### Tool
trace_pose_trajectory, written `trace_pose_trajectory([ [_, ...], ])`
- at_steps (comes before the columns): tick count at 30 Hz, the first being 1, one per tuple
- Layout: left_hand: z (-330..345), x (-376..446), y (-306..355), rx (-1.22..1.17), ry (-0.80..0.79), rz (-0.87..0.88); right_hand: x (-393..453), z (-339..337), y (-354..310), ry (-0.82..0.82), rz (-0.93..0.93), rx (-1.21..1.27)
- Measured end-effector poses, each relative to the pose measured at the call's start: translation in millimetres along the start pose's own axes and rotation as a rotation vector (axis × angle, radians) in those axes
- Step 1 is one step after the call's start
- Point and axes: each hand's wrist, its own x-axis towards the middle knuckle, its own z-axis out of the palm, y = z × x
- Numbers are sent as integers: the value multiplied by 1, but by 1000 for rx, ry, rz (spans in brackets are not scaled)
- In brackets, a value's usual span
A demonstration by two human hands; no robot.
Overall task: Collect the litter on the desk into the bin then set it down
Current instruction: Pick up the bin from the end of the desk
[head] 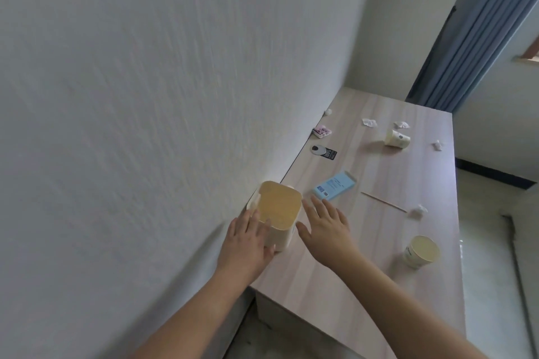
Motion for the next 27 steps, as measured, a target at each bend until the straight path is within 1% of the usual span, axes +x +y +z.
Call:
trace_pose_trajectory([
  [4, 14, 17, -2, 28, -42, -21, 23, 13, 5, -9, -30, 18],
  [7, 23, 23, -1, 25, -54, -53, 38, 20, 5, -44, -23, 80],
  [8, 26, 24, 0, 13, -69, -67, 43, 22, 5, -58, 4, 111],
  [10, 34, 25, 2, -15, -118, -105, 52, 27, 3, -97, 114, 176],
  [13, 42, 30, 0, -47, -173, -143, 64, 33, 2, -201, 242, 281],
  [18, 47, 32, -1, -42, -176, -137, 75, 42, 4, -269, 295, 485],
  [23, 47, 29, -4, -72, -177, -120, 81, 42, -3, -366, 426, 799],
  [27, 43, 26, -8, -113, -127, -108, 82, 37, -4, -359, 463, 828],
])
